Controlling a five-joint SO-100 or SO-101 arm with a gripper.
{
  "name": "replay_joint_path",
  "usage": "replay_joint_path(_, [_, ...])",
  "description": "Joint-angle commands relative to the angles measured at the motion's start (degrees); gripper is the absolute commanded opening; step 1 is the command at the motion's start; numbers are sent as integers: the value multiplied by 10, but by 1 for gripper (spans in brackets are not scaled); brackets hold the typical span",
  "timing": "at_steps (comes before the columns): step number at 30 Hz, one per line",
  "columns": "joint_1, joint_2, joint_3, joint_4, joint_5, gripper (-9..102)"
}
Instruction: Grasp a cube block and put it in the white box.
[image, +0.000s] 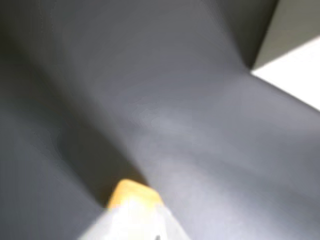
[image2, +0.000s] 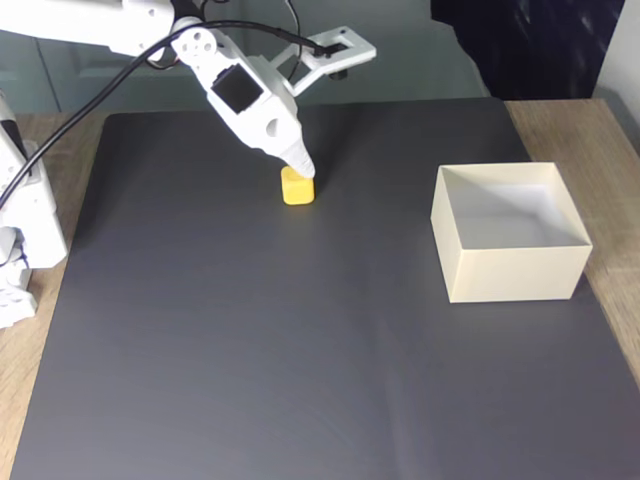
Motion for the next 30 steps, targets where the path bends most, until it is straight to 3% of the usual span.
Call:
replay_joint_path(1, [18, 8, -18, 10, 13, 16])
replay_joint_path(30, [48, -61, -76, 4, 36, 35])
